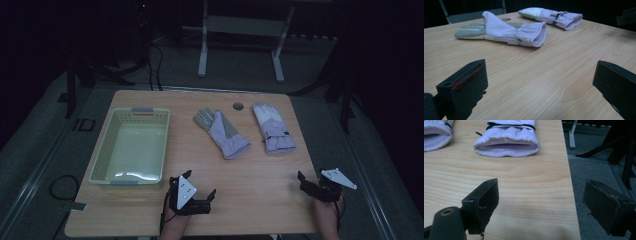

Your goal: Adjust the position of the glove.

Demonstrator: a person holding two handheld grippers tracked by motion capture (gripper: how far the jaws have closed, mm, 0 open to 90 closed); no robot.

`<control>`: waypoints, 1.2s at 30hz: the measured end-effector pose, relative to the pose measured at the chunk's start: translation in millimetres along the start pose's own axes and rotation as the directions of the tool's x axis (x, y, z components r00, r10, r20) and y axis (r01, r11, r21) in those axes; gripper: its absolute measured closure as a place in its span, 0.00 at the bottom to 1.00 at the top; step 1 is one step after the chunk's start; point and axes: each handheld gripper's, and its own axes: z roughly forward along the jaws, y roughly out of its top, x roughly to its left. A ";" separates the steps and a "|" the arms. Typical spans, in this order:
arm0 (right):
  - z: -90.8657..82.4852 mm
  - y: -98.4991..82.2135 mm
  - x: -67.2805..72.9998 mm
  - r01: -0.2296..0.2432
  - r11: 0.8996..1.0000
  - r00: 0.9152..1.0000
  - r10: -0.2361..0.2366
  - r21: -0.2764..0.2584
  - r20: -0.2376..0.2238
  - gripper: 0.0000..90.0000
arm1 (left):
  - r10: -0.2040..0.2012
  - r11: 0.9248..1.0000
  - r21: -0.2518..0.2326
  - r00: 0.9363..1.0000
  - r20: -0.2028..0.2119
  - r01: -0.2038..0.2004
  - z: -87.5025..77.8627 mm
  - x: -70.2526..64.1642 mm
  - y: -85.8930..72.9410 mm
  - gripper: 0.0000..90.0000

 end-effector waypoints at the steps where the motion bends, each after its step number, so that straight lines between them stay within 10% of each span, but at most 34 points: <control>1: -0.1 0.0 0.3 0.002 1.000 1.000 -0.002 0.004 0.002 0.15 | 0.000 1.000 0.000 1.000 0.001 0.000 0.0 0.0 0.0 0.00; 25: -10.8 32.4 17.4 0.059 0.992 0.991 -0.045 0.111 -0.124 0.12 | 0.007 1.000 0.004 1.000 0.014 -0.007 0.4 -0.4 0.3 0.00; 36: -16.0 77.0 13.4 -0.003 0.997 0.984 0.016 0.075 -0.176 0.18 | 0.003 1.000 0.006 1.000 0.018 -0.003 0.5 0.0 0.3 0.00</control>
